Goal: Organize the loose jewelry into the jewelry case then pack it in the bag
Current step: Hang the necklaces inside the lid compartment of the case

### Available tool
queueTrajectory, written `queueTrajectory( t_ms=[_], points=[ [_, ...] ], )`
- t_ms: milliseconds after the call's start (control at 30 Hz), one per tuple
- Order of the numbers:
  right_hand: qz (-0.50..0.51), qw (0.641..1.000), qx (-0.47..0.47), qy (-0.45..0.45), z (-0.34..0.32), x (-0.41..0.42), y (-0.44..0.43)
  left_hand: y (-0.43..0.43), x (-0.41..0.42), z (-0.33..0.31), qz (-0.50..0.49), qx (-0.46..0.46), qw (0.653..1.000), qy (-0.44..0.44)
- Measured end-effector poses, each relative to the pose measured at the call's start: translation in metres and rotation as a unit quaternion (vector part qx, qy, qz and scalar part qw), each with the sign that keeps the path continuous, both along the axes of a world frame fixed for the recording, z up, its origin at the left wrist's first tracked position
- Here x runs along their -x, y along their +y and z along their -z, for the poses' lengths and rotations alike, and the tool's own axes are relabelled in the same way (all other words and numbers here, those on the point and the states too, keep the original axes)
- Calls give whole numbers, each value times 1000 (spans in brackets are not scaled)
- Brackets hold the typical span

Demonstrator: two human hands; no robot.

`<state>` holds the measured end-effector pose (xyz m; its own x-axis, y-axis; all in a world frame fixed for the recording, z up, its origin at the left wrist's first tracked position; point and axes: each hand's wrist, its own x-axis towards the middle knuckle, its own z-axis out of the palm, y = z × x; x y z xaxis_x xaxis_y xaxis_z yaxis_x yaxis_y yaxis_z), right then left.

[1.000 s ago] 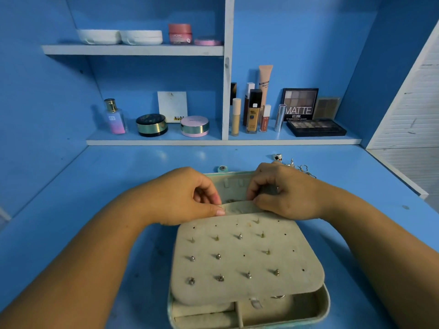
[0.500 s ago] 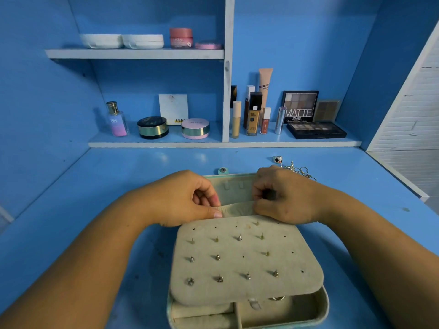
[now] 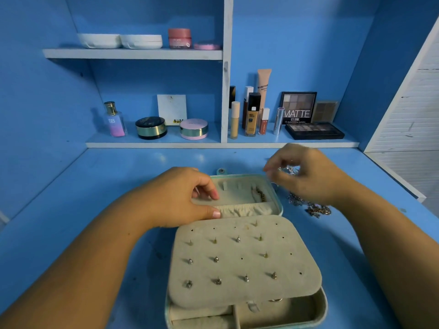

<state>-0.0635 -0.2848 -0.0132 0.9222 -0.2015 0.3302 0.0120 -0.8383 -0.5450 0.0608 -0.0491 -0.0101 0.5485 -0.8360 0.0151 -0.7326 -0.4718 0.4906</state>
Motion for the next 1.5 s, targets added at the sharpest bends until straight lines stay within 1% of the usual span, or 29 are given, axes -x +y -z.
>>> queueTrajectory(
  t_ms=[33, 100, 167, 233, 333, 467, 600, 767, 867, 1033, 1200, 1267, 1333, 1400, 1500],
  points=[
    [42, 999, 15, -15, 1, 1, -10, 0, -1, 0, -3, 7, 1000, -18],
    [120, 992, 43, -12, 6, 1, -29, -1, -2, 2, -4, 23, 999, -45],
    [172, 985, 33, 5, 11, 2, -42, -3, -2, 4, -1, 33, 998, -61],
    [196, 980, 17, 26, 15, 2, -50, -5, -2, 7, 3, 30, 997, -66],
    [205, 976, 30, 66, 18, 1, -56, -8, -3, 11, 4, 9, 999, -53],
    [222, 971, 27, 88, 19, 4, -62, -9, -5, 13, -3, -11, 999, -39],
    [237, 962, 26, 132, 17, 6, -64, -9, -5, 13, -4, -11, 999, -37],
    [240, 958, 9, 155, 14, 9, -67, -9, -6, 15, -6, -8, 999, -33],
    [235, 955, 16, 178, 15, 6, -64, -9, -7, 15, -7, -3, 999, -34],
    [230, 962, 14, 145, 16, 3, -65, -10, -6, 14, -10, -1, 999, -30],
    [236, 958, 37, 159, 19, 1, -67, -10, -6, 15, -11, 2, 1000, -28],
    [247, 956, 25, 156, 17, 4, -70, -10, -6, 15, -10, 1, 1000, -28],
    [255, 956, -7, 146, 12, 8, -73, -10, -7, 15, -9, -1, 1000, -29],
    [256, 954, -32, 153, 8, 13, -72, -11, -6, 14, -8, -3, 1000, -30],
    [255, 953, -26, 162, 6, 15, -70, -11, -6, 14, -8, 0, 1000, -30]
  ],
)
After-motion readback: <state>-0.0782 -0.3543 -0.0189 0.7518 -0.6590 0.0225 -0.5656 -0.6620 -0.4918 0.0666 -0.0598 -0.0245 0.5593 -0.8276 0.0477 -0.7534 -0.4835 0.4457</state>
